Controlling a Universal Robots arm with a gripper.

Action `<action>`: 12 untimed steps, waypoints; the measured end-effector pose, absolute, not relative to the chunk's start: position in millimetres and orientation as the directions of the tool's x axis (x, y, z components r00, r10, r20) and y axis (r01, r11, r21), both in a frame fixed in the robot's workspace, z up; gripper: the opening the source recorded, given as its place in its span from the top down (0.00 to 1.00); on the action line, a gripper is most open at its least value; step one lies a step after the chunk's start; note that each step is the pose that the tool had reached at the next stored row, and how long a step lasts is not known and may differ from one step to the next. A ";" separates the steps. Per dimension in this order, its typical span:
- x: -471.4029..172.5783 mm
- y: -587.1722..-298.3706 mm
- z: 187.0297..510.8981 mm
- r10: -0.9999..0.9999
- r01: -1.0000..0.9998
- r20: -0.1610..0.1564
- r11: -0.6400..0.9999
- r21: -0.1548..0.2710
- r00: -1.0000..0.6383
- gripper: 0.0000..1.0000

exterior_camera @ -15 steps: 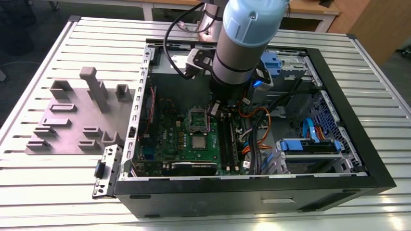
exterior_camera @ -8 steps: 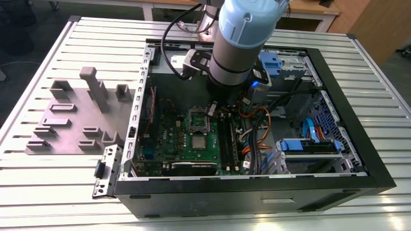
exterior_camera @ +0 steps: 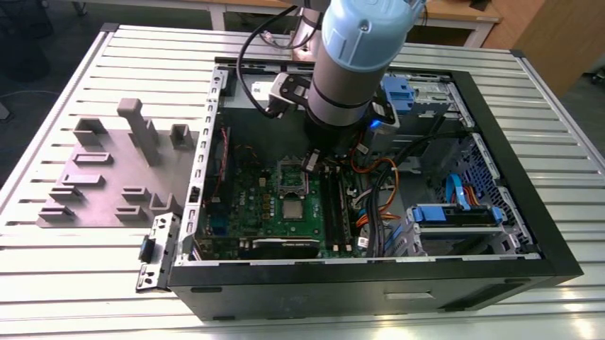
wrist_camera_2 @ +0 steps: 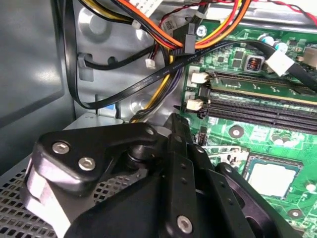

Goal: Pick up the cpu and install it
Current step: 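Close the cpu cover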

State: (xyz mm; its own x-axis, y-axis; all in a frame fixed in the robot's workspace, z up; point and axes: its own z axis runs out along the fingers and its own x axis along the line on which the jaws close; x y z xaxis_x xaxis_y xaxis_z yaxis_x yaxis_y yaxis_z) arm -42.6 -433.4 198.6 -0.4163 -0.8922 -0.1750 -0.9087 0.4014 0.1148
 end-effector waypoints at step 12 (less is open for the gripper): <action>-42.7 -433.4 204.2 -0.893 -0.909 -0.172 0.402 0.113 -0.416 0.89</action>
State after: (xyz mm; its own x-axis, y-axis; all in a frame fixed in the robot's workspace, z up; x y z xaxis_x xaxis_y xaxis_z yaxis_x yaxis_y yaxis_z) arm -42.7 -433.4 204.2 -0.4162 -0.8929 -0.1715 -0.9087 0.4018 0.1133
